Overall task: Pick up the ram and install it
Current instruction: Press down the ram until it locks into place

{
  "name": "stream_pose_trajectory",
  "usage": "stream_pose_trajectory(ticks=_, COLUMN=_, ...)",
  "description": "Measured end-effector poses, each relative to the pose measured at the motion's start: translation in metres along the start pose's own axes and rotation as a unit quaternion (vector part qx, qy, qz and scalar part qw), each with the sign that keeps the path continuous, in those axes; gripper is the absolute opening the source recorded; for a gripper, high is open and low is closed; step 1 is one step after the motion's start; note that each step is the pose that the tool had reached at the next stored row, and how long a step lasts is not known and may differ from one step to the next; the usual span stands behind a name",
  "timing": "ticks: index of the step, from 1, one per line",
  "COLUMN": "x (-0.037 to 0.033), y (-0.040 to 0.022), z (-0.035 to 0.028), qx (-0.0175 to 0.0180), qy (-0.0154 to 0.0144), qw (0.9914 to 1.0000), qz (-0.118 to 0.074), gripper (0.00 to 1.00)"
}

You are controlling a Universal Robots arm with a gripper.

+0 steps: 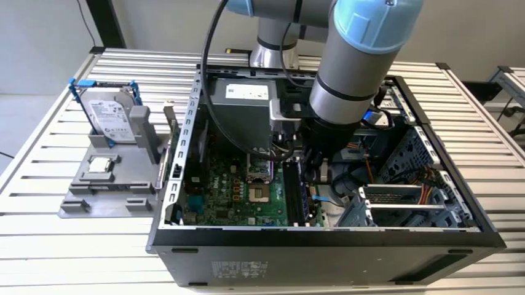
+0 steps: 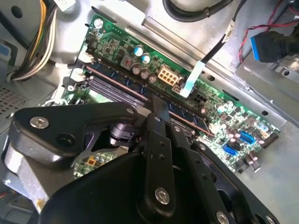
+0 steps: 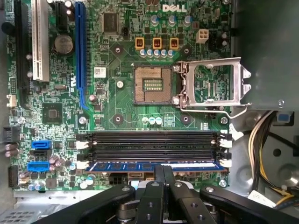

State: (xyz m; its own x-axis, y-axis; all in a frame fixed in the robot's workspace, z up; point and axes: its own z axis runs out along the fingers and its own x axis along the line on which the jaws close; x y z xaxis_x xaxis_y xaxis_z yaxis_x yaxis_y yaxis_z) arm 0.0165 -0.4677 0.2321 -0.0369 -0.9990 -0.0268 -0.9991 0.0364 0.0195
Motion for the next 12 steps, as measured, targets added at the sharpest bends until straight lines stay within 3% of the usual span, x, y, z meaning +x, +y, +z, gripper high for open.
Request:
stream_pose_trajectory(ticks=9, x=0.0011, y=-0.0013, z=0.0148, qx=-0.0010, qy=0.0009, qw=1.00000, qz=0.000, gripper=0.00)
stream_pose_trajectory(ticks=12, x=0.0006, y=-0.0013, z=0.0117, qx=-0.0011, qy=0.0003, qw=1.00000, qz=0.000, gripper=0.00)
